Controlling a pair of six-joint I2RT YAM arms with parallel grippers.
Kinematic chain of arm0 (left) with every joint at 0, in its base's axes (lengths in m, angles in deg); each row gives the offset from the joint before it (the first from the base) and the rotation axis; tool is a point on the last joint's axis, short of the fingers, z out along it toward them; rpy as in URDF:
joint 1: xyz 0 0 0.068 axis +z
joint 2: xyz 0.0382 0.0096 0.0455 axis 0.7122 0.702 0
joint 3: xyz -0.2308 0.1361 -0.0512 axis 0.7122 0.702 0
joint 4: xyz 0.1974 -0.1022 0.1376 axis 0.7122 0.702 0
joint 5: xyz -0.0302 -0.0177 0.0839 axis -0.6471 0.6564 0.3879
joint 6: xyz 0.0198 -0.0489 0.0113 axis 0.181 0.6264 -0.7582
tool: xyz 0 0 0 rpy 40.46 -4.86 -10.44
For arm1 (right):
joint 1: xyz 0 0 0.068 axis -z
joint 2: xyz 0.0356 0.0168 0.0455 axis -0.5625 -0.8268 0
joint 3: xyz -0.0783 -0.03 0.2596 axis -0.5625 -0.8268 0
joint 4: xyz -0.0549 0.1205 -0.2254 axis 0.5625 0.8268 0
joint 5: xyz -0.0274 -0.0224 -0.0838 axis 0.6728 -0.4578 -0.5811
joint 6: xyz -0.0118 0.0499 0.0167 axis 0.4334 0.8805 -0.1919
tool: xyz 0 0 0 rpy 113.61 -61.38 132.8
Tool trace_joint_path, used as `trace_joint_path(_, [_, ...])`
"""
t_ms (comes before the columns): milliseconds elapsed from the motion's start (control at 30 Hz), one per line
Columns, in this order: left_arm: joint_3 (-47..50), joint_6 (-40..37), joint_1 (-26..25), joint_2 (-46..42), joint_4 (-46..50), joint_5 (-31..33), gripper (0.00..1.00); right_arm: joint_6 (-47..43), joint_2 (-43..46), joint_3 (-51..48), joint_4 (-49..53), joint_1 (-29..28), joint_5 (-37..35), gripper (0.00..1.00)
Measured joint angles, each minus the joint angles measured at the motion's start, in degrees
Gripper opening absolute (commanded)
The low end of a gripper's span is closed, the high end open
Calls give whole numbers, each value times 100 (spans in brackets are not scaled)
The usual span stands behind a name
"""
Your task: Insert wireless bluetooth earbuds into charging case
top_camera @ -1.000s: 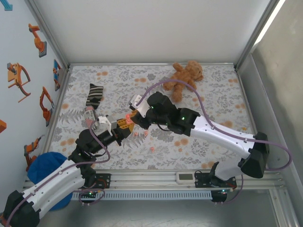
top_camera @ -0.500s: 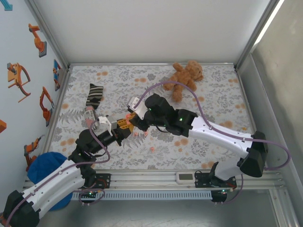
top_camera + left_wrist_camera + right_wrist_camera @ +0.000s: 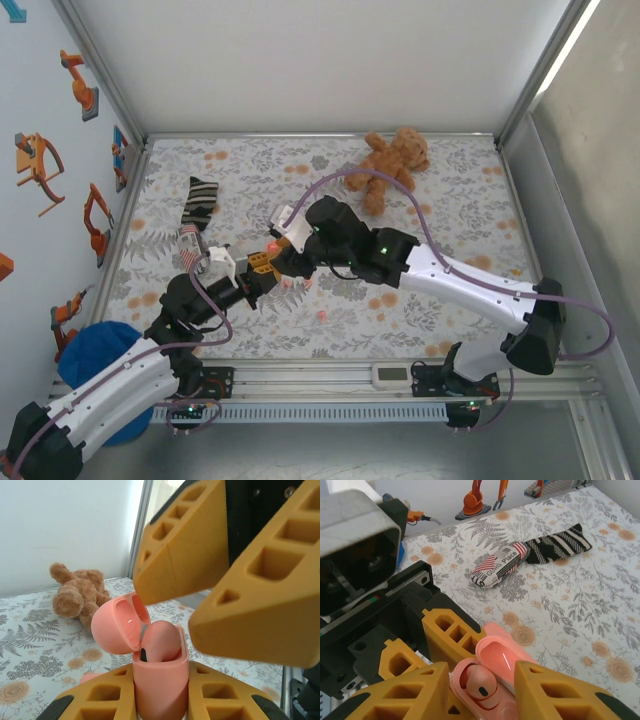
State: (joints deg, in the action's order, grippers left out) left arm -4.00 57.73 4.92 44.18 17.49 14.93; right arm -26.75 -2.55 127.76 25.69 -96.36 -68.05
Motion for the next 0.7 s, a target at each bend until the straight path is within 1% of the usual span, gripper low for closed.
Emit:
trace_joint_path(100, [2,0,0,-2,2,-2,0,57,24,144,46,0,-44,49])
trace_joint_path(400, [2,-4,0,-116,42,24,0,378,588,120,92,94,-522,72])
trace_joint_path(633, [2,-70,0,-476,387,140,0,942,1215,-570,90,684,-627,86])
trace_joint_path(700, [2,-101,0,-625,531,197,0,1128,1296,-782,114,844,-623,88])
